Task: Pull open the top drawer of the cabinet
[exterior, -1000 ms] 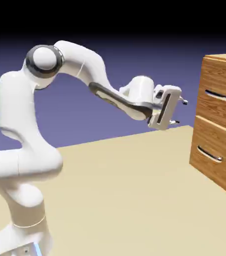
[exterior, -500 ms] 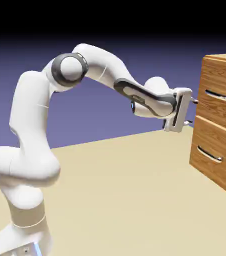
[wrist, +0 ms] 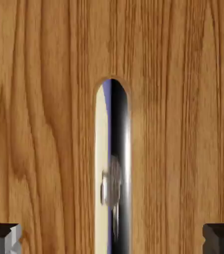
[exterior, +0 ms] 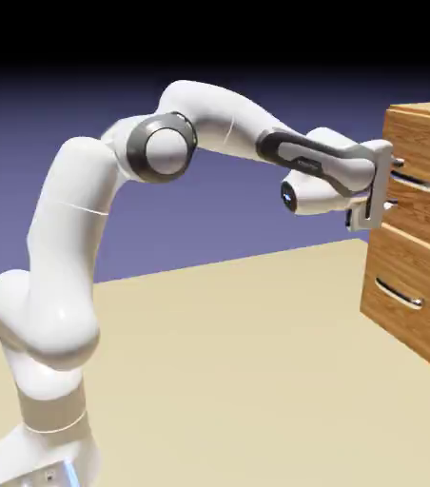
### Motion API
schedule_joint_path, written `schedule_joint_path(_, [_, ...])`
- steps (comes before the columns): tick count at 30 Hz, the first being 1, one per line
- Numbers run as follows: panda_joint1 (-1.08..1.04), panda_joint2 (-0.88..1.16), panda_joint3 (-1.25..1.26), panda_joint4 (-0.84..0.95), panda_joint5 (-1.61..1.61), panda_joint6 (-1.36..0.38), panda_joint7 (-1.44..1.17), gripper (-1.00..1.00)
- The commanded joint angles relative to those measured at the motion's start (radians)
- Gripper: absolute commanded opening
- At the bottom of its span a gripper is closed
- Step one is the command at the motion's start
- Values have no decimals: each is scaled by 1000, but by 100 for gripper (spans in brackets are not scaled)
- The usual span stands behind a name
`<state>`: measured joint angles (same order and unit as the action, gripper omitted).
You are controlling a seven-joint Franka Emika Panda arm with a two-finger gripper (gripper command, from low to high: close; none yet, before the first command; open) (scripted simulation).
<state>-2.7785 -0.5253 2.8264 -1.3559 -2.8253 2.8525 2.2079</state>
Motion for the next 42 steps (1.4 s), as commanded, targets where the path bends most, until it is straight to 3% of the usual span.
schedule_joint_path(1, [-7,-23,1,36,6,14,-1,100])
schedule_joint_path(6, [-44,-136,7,216,35,83,-9,100])
schedule_joint_path(7, [-44,-136,7,216,35,83,-9,-100])
schedule_joint_path(24, [65,244,-5,-363,-23,-133,-33,-100])
schedule_joint_path(42, [111,789,45,-1016,67,-307,-245,-100])
